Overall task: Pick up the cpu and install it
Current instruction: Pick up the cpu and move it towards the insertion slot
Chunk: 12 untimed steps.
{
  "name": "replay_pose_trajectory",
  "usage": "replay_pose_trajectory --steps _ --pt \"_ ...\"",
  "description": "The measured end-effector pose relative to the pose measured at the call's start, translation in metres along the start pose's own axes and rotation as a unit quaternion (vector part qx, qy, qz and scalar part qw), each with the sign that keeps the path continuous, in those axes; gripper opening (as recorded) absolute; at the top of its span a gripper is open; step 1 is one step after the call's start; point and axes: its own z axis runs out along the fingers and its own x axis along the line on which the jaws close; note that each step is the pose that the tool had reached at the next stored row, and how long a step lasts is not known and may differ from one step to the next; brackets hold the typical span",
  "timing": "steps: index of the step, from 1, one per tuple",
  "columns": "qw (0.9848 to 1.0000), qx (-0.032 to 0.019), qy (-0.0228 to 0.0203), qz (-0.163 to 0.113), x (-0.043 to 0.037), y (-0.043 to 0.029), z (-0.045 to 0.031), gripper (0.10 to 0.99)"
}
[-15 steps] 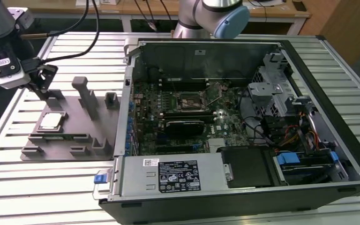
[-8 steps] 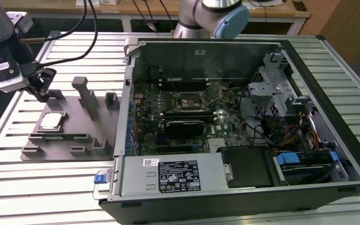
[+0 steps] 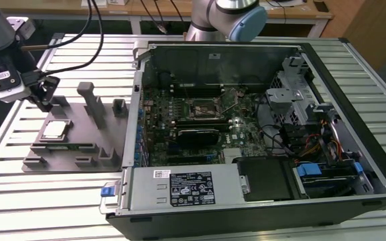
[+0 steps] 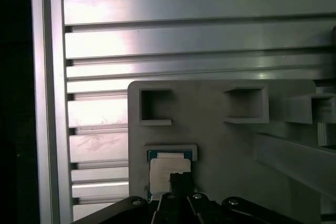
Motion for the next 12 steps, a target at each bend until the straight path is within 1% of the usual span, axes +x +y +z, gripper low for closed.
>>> replay_pose_trajectory --steps 7,12 --pt "1.0 0.0 0.0 0.0 0.0031 -0.001 0.0092 0.106" --pt "1.0 0.0 0.0 0.0 0.0039 -0.0027 0.0173 0.106"
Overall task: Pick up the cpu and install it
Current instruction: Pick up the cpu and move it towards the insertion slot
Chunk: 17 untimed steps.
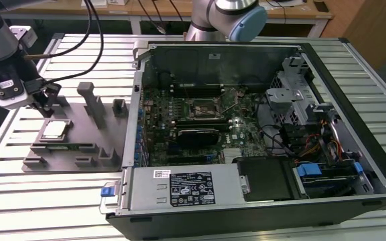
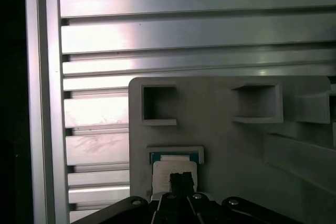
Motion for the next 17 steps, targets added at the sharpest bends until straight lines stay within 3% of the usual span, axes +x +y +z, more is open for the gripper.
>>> replay_pose_trajectory --steps 11,17 --pt "1.0 0.0 0.0 0.0 -0.0004 -0.0096 0.0136 0.106" --pt "1.0 0.0001 0.0001 0.0 -0.0001 -0.0108 0.0244 0.106"
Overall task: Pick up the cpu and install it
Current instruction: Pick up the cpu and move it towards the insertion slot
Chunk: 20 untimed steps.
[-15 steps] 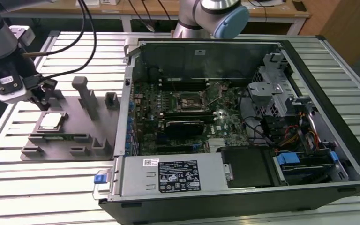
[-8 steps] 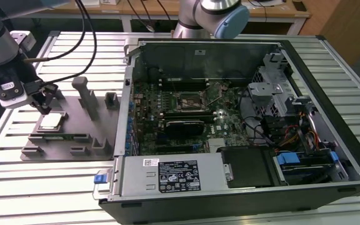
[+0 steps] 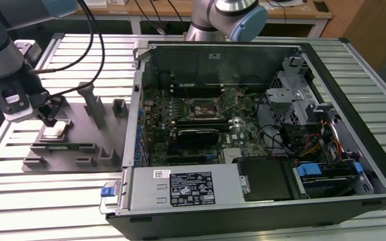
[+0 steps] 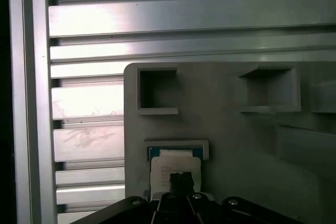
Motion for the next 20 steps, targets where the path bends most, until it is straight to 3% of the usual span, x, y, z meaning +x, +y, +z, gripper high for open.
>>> replay_pose_trajectory --steps 7,15,20 --pt "1.0 0.0005 0.0 0.0 0.0002 -0.0005 0.0103 0.106" --pt "1.0 0.0008 0.0 0.0 0.0003 -0.0005 0.0112 0.114" --pt "1.0 0.0008 0.0 0.0 0.0003 -0.0005 0.0114 0.353"
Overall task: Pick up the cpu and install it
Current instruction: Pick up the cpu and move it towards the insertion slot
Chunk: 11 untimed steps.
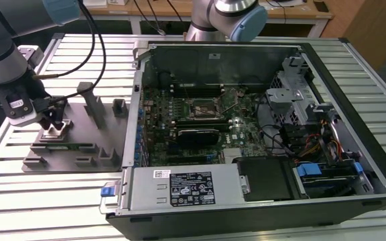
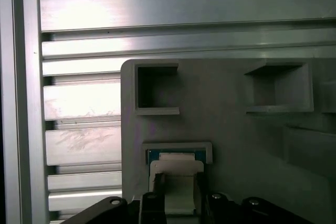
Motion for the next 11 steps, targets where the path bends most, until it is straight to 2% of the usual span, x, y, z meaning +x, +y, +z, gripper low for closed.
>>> replay_pose_trajectory --steps 1,2,4,5,7,9,10,11 --pt "1.0 0.0 0.0 0.0 0.0 0.0 0.0 0.412" --pt "1.0 0.0 0.0 0.0 0.0 0.0 0.0001 0.412" --pt "1.0 0.0 0.0 0.0 0.0 0.0 0.0002 0.525" --pt "1.0 0.0 0.0 0.0 0.0 0.0 0.0002 0.525" --pt "1.0 0.0 0.0 0.0 0.0 0.0 0.0002 0.643" --pt "1.0 0.0 0.0 0.0 0.0 0.0 0.0004 0.643" --pt "1.0 0.0 0.0 0.0 0.0 0.0 0.0005 0.706" --pt "1.0 -0.0002 -0.0002 0.0 0.0 0.0 0.0015 0.706"
